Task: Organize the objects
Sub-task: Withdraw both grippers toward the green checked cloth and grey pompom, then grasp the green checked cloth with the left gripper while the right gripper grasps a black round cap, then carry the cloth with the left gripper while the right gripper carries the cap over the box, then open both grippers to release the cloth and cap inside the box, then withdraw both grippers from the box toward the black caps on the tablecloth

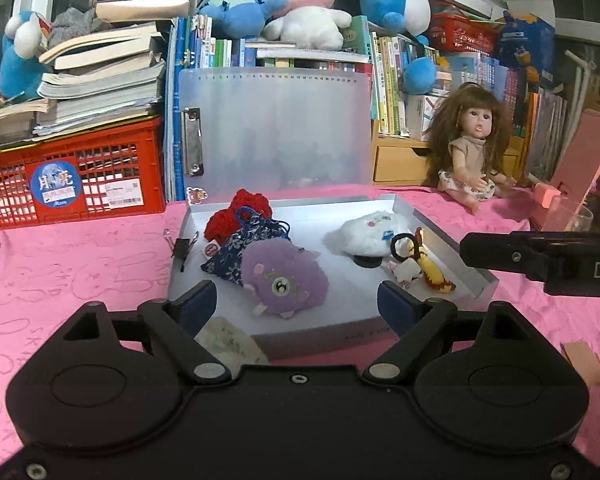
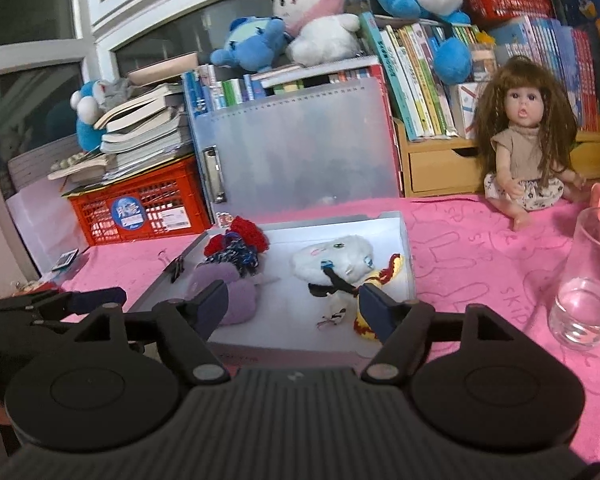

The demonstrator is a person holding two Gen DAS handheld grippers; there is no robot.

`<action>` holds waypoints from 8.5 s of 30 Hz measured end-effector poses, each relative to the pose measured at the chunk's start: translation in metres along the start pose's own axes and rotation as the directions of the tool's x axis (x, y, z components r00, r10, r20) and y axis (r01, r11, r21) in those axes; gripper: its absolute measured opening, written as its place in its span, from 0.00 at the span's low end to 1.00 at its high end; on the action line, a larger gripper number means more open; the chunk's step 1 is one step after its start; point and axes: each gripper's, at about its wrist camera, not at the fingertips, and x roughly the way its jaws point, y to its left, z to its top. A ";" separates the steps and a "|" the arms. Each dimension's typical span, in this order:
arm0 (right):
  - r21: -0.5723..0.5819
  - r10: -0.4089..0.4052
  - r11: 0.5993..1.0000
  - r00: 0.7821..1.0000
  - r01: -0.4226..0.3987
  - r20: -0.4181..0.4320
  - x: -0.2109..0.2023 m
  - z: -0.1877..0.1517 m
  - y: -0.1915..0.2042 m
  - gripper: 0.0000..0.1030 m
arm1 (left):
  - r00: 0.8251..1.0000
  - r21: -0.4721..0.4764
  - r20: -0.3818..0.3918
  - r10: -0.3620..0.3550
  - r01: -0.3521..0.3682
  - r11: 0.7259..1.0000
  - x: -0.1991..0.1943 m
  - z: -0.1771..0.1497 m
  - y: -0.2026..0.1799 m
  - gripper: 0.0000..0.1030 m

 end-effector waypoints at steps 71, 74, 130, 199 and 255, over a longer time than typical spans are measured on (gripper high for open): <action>-0.217 0.060 0.972 0.991 -0.086 -0.123 -0.052 -0.107 0.061 0.36 | 0.992 -0.033 -0.084 0.094 -0.097 0.995 -0.019 -0.053 0.032 0.35; -0.199 0.048 0.978 0.993 -0.069 -0.111 -0.052 -0.104 0.059 0.36 | 0.994 -0.012 -0.074 0.078 -0.080 0.997 -0.024 -0.053 0.026 0.32; -0.048 -0.167 0.984 0.985 0.169 0.040 -0.012 -0.027 0.007 0.35 | 1.000 -0.095 0.018 0.020 -0.018 0.995 -0.018 0.002 0.017 0.21; -0.029 -0.158 0.987 0.986 0.157 -0.048 0.047 -0.005 -0.006 0.69 | 0.995 -0.053 0.092 0.038 -0.033 0.998 0.039 0.019 -0.005 0.83; -0.204 -0.058 0.978 0.997 0.048 -0.043 -0.087 -0.112 0.058 0.88 | 0.993 -0.143 -0.040 0.113 -0.118 0.983 -0.082 -0.097 0.048 0.88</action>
